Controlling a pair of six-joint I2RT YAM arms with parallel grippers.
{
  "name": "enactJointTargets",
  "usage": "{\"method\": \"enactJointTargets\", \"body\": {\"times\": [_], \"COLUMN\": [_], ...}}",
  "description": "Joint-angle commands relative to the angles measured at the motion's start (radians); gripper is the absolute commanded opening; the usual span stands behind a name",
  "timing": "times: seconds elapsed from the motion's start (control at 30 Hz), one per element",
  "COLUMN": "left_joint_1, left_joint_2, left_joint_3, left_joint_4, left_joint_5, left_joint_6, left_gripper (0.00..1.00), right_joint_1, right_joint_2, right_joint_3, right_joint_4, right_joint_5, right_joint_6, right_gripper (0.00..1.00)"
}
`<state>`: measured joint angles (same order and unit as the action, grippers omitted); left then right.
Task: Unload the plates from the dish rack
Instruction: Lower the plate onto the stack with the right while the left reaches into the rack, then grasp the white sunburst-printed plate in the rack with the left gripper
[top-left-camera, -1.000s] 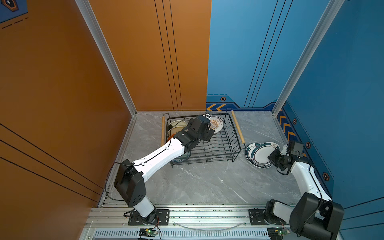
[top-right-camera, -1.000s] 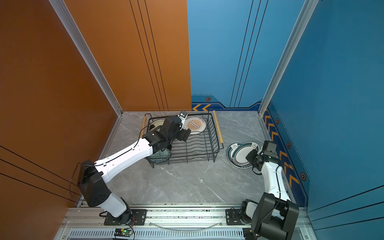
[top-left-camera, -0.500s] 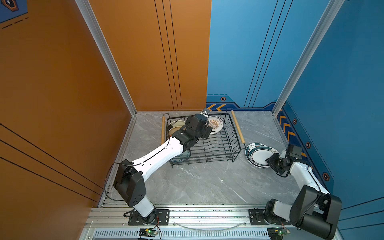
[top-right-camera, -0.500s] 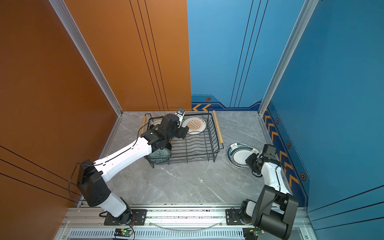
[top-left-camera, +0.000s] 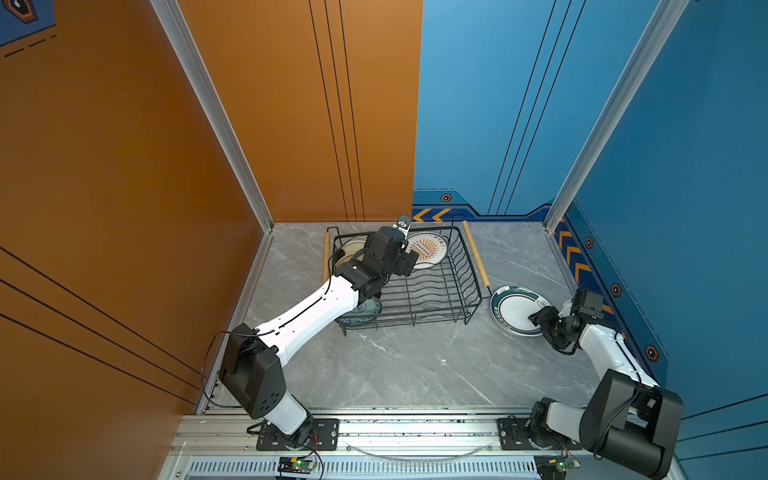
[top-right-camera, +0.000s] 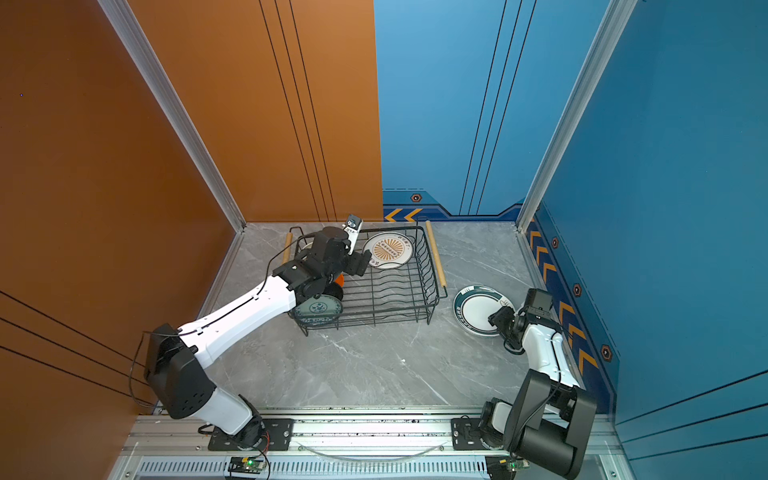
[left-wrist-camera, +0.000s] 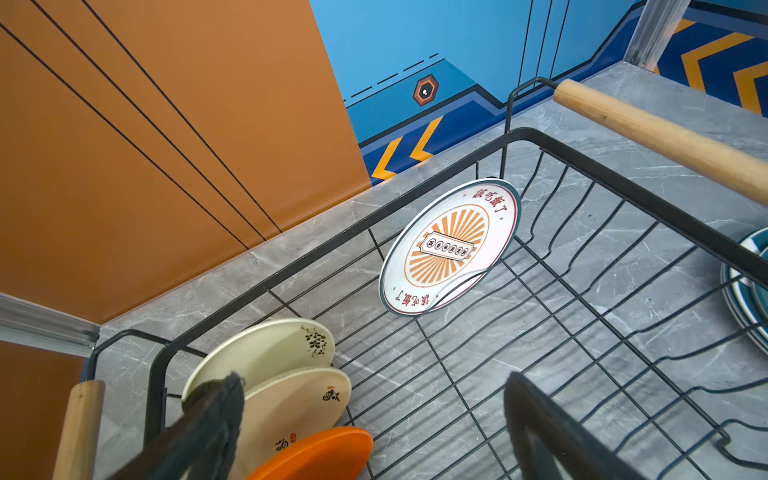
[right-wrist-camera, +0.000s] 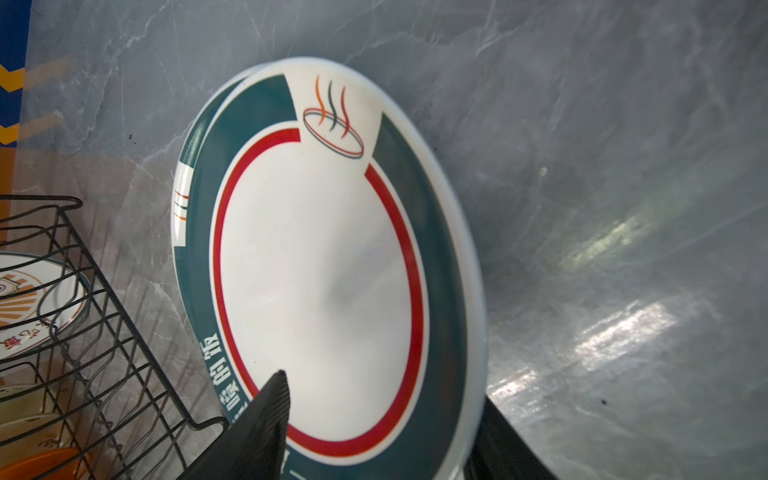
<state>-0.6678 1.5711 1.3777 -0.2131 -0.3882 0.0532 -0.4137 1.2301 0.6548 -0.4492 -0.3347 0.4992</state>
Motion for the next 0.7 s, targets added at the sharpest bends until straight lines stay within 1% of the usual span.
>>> {"method": "enactJointTargets", "body": {"times": [0.0, 0.17, 0.27, 0.3, 0.33, 0.37, 0.4, 0.5, 0.6, 0.67], "left_joint_1": [0.002, 0.003, 0.005, 0.013, 0.026, 0.036, 0.047, 0.069, 0.074, 0.077], "left_joint_2": [-0.020, -0.021, -0.019, -0.015, -0.008, 0.001, 0.011, 0.049, 0.082, 0.104], "left_joint_3": [-0.016, -0.020, -0.015, -0.005, 0.011, 0.024, 0.034, 0.072, 0.096, 0.110], "left_joint_4": [0.015, 0.016, 0.008, -0.018, -0.056, -0.078, -0.097, -0.152, -0.173, -0.170], "left_joint_5": [0.005, 0.024, 0.043, 0.085, 0.151, 0.199, 0.248, 0.338, 0.347, 0.323], "left_joint_6": [0.035, 0.051, 0.053, 0.059, 0.064, 0.063, 0.064, 0.070, 0.115, 0.160], "left_gripper": [0.98, 0.98, 0.98, 0.98, 0.98, 0.98, 0.98, 0.98, 0.98, 0.98], "right_joint_1": [0.018, 0.052, 0.074, 0.081, 0.087, 0.092, 0.099, 0.114, 0.118, 0.121], "right_joint_2": [0.011, 0.026, 0.042, 0.046, 0.050, 0.054, 0.055, 0.055, 0.065, 0.073], "right_joint_3": [-0.001, 0.012, 0.019, 0.020, 0.021, 0.022, 0.025, 0.030, 0.033, 0.040], "right_joint_4": [-0.003, -0.007, -0.005, -0.003, 0.000, -0.002, -0.004, -0.003, 0.003, 0.003], "right_joint_5": [0.042, 0.085, 0.106, 0.112, 0.118, 0.124, 0.139, 0.167, 0.168, 0.167], "right_joint_6": [-0.003, 0.001, 0.002, 0.002, 0.002, 0.002, 0.002, 0.002, 0.004, 0.004], "right_gripper": [0.67, 0.81, 0.85, 0.87, 0.90, 0.94, 1.00, 1.00, 1.00, 1.00]}}
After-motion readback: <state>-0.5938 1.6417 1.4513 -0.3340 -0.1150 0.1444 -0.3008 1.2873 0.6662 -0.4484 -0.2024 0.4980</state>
